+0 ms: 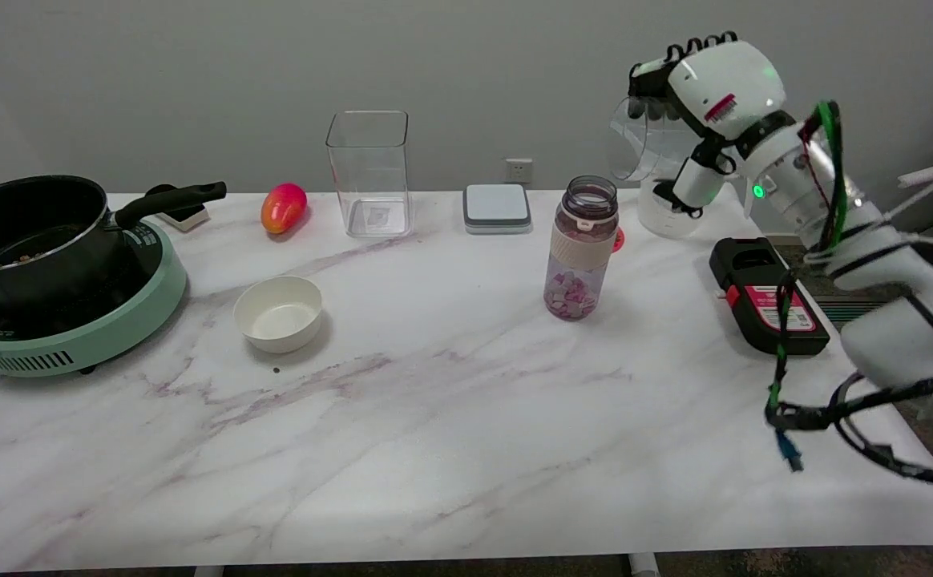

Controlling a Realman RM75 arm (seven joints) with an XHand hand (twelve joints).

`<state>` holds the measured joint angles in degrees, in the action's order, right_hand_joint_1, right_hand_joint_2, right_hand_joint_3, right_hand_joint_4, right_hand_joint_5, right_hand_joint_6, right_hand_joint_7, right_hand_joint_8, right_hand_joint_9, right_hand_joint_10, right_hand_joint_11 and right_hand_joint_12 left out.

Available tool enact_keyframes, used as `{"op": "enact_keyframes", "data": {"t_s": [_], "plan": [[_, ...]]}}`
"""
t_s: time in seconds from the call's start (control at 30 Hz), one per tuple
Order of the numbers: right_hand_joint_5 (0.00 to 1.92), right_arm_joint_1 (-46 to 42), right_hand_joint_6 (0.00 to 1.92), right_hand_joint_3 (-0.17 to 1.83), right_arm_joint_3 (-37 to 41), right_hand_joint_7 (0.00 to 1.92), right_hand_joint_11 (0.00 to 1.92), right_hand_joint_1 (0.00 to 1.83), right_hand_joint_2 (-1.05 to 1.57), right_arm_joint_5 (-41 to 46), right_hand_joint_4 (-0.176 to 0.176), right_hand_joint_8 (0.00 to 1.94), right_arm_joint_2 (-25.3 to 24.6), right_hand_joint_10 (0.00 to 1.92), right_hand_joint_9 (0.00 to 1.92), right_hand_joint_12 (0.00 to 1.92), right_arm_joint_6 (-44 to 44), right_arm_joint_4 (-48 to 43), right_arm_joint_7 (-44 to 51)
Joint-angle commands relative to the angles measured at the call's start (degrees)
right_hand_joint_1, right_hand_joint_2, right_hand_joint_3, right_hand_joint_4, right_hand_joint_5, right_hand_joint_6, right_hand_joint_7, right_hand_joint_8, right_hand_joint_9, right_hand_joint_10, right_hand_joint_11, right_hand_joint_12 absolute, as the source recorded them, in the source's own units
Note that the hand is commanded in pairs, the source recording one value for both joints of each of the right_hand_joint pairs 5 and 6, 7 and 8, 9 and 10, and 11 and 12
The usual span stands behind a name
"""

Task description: Place the measuring cup onto the table.

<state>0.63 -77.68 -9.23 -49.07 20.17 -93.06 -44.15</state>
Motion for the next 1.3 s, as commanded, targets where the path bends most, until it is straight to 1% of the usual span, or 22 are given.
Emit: {"op": "enact_keyframes", "data": {"t_s": [0.03,0.1,0.17,0.2,0.27,0.3,0.37,0.47,0.53,0.63,0.7,0.77,0.83,0.87,0.97,1.07,1.13,1.23,1.3], "plan": [[0.99,-23.35,0.99,1.37,5.05,1.33,1.13,1.48,0.11,40.74,0.0,1.33,-27.6,1.35,1.35,1.13,12.2,-9.28,26.38],[0.99,-24.19,0.99,1.34,0.55,1.34,1.13,1.48,0.15,46.94,0.0,1.34,-27.69,1.36,1.36,1.13,17.34,-7.52,32.46],[0.99,-24.59,0.99,1.31,-5.82,1.34,1.14,1.48,0.18,52.21,0.0,1.34,-27.15,1.37,1.37,1.14,26.06,-5.58,40.33],[0.98,-24.63,0.98,1.31,-7.32,1.34,1.14,1.48,0.18,54.11,0.0,1.34,-26.75,1.37,1.37,1.14,28.94,-4.97,42.79],[0.97,-24.63,0.97,1.33,-13.76,1.34,1.14,1.49,0.17,59.46,0.0,1.34,-25.23,1.37,1.37,1.14,36.45,-3.55,47.28],[0.96,-24.63,0.96,1.35,-15.97,1.33,1.14,1.49,0.15,61.31,0.0,1.33,-24.55,1.36,1.36,1.14,38.6,-3.15,48.08],[0.96,-23.98,0.96,1.36,-22.78,1.33,1.14,1.5,0.14,67.04,0.0,1.33,-22.57,1.36,1.36,1.14,43.88,-2.04,48.52],[0.97,-22.41,0.97,1.36,-29.67,1.33,1.15,1.5,0.14,72.46,0.0,1.33,-21.07,1.37,1.37,1.15,47.21,-0.37,47.54],[0.98,-21.47,0.98,1.33,-32.4,1.34,1.15,1.49,0.17,74.95,0.0,1.34,-20.44,1.37,1.37,1.15,47.71,0.54,44.72],[1.05,-19.97,1.05,1.24,-35.88,1.38,1.18,1.47,0.3,77.26,0.0,1.38,-19.54,1.4,1.4,1.18,45.95,2.9,35.64],[1.11,-18.95,1.11,1.14,-37.72,1.41,1.21,1.46,0.42,77.31,0.0,1.41,-19.23,1.43,1.43,1.21,45.19,5.2,30.02],[1.18,-17.96,1.18,1.03,-39.25,1.45,1.24,1.44,0.56,76.87,0.0,1.45,-19.28,1.46,1.46,1.24,45.53,7.92,25.65],[1.29,-17.76,1.29,0.82,-40.12,1.52,1.29,1.38,0.84,76.47,0.0,1.52,-19.66,1.52,1.52,1.29,45.71,10.07,22.14],[1.3,-17.88,1.3,0.78,-40.27,1.53,1.3,1.37,0.88,76.19,0.0,1.53,-19.76,1.53,1.53,1.3,45.71,10.73,21.06],[1.33,-18.16,1.33,0.72,-40.91,1.55,1.32,1.35,0.96,74.51,0.0,1.55,-20.16,1.55,1.55,1.32,45.28,14.04,14.86],[1.35,-17.55,1.35,0.68,-41.08,1.56,1.33,1.33,1.02,70.7,0.0,1.56,-20.56,1.56,1.56,1.33,45.07,17.04,9.96],[1.35,-16.93,1.35,0.66,-41.08,1.56,1.34,1.33,1.05,68.6,0.0,1.56,-20.58,1.56,1.56,1.34,45.07,17.82,6.47],[1.35,-16.88,1.35,0.65,-41.08,1.56,1.34,1.33,1.05,67.14,0.0,1.56,-20.58,1.56,1.56,1.34,45.2,17.95,3.96],[1.35,-16.47,1.35,0.64,-41.08,1.56,1.34,1.32,1.07,63.7,0.0,1.56,-20.64,1.56,1.56,1.34,45.31,17.94,0.87]]}}
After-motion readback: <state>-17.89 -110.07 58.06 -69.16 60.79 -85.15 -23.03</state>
